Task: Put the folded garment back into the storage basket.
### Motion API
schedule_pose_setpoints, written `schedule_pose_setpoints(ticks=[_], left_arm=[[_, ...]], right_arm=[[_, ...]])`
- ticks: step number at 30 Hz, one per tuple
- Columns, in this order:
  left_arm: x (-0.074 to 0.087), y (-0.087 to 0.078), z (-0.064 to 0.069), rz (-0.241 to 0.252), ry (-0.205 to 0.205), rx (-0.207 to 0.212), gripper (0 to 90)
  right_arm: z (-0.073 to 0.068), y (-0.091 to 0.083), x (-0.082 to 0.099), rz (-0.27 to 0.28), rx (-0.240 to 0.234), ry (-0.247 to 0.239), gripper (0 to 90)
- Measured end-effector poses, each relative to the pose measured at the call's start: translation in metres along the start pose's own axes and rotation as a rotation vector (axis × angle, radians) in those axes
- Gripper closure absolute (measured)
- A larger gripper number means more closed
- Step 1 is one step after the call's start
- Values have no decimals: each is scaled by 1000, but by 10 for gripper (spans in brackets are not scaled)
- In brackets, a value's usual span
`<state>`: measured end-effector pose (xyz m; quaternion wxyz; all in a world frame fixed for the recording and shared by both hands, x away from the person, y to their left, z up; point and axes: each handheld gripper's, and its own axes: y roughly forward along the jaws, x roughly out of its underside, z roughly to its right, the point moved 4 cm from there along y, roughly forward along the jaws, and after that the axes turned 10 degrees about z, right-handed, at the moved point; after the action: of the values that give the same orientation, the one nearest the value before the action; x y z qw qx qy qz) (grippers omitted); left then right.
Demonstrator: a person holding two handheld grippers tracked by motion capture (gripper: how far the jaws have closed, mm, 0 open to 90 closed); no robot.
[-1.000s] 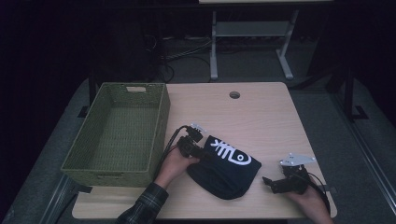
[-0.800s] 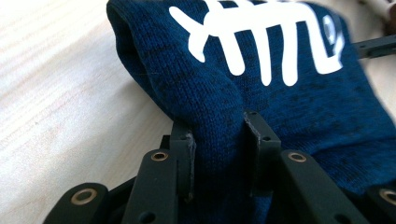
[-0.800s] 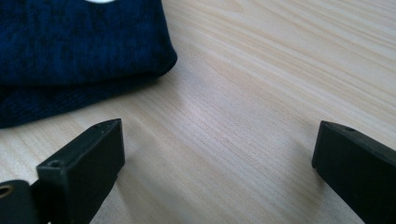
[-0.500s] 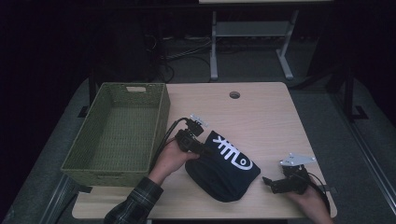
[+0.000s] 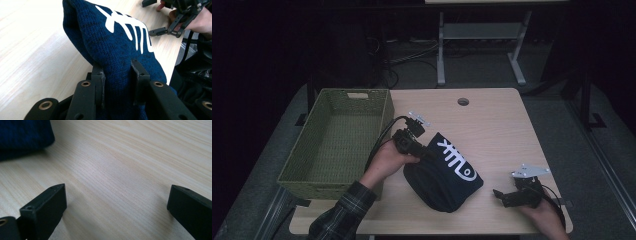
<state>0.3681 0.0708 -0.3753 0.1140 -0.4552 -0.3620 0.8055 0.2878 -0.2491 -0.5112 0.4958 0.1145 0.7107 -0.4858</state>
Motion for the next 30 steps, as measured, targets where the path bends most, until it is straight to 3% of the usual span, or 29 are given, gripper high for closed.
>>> schedule_pose_setpoints(ticks=[15, 30], left_arm=[[-21, -47, 4, 40, 17, -27, 696], [-27, -94, -1, 82, 4, -69, 696]], right_arm=[[0, 0, 0, 1, 0, 1, 21], [0, 0, 0, 0, 5, 4, 21]])
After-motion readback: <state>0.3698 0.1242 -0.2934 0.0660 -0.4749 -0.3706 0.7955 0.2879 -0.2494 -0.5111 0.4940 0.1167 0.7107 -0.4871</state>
